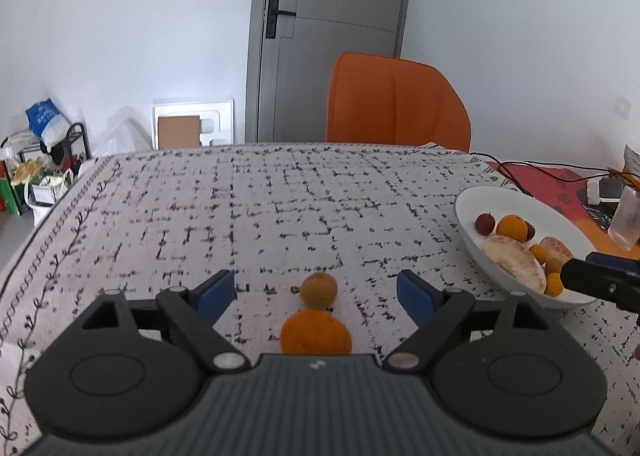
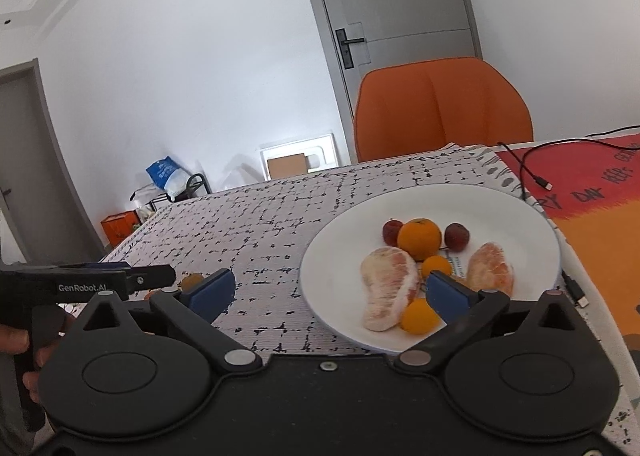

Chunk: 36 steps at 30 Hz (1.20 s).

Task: Organize fruits
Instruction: 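Move both open grippers back to the last kiwi and orange on the table, then grasp the last kiwi with the right gripper while the left gripper grasps the large orange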

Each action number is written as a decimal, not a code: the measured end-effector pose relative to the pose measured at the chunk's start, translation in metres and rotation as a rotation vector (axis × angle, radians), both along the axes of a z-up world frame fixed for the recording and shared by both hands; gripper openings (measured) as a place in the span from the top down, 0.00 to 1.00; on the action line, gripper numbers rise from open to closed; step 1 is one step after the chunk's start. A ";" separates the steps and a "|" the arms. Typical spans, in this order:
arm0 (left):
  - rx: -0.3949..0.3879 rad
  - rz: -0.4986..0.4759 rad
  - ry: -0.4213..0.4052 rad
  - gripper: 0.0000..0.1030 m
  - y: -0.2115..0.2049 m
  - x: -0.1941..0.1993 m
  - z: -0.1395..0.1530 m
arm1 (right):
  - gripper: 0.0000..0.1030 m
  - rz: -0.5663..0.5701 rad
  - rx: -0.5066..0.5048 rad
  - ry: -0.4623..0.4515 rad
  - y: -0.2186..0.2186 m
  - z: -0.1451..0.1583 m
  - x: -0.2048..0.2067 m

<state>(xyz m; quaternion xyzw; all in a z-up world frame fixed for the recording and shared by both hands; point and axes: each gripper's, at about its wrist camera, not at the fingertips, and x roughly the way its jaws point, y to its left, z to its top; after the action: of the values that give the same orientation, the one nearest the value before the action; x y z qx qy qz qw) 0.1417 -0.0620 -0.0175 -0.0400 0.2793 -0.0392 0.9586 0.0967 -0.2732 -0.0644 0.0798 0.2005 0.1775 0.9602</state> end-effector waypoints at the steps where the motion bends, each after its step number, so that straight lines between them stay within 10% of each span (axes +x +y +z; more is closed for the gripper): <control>1: -0.006 0.003 0.007 0.15 0.001 0.000 -0.003 | 0.00 0.001 -0.005 0.002 0.002 0.000 0.001; 9: -0.035 0.001 0.049 0.20 0.006 0.001 -0.021 | 0.00 0.020 -0.053 -0.016 0.025 0.001 0.005; 13: -0.105 -0.003 0.090 0.61 0.018 0.005 -0.028 | 0.00 0.021 -0.060 0.002 0.043 0.000 0.012; 36: -0.121 0.142 0.012 0.61 0.087 -0.020 -0.012 | 0.04 0.224 -0.083 0.036 0.112 -0.002 0.029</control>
<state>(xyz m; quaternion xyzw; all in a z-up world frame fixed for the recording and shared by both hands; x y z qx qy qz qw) 0.1214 0.0250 -0.0294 -0.1177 0.2785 0.0120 0.9531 0.1259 -0.1611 -0.0660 0.0204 0.2323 0.2737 0.9331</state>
